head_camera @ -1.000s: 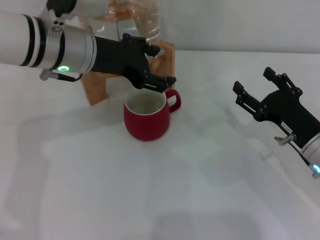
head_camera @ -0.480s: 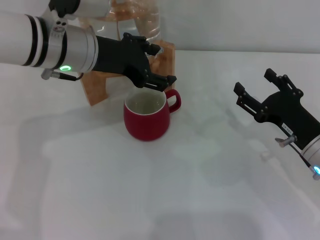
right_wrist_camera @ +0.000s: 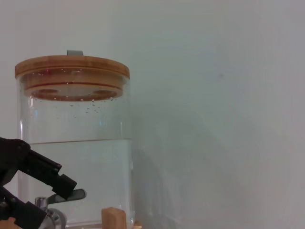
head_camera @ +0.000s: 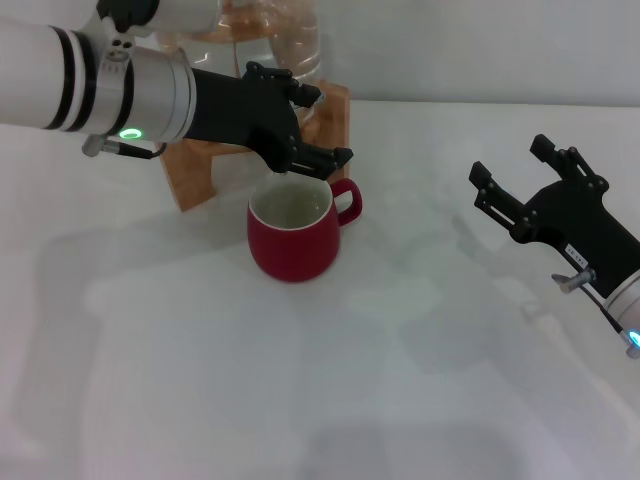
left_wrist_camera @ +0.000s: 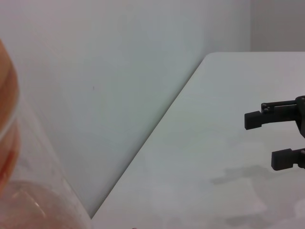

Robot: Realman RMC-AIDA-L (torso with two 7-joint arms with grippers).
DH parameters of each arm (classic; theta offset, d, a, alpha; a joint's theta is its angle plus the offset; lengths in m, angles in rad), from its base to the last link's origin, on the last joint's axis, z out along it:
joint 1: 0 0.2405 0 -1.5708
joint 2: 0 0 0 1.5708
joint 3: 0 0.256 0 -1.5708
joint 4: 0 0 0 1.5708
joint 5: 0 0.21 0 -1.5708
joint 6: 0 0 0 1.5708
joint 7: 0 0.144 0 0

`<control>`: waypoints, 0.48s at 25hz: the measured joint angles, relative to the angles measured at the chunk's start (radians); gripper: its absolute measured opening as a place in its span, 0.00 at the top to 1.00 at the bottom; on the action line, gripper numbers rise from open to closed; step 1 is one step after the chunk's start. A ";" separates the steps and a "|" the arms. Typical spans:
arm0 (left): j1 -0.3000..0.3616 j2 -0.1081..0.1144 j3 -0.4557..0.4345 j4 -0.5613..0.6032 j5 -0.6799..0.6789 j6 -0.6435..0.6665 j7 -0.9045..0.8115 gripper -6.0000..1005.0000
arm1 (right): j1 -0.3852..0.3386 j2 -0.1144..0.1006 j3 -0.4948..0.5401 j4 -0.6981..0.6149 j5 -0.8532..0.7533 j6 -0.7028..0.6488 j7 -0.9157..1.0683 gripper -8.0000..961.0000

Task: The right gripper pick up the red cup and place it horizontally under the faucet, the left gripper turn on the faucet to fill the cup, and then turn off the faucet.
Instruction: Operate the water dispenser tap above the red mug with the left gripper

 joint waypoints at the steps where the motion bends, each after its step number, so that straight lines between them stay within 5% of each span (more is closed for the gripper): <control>1: 0.000 0.000 0.000 0.000 0.000 0.000 0.000 0.13 | 0.000 0.000 0.000 0.000 0.000 -0.001 0.000 0.11; 12: 0.000 -0.001 0.012 0.002 -0.005 0.003 0.002 0.13 | -0.001 0.000 -0.001 0.000 0.000 -0.001 0.000 0.11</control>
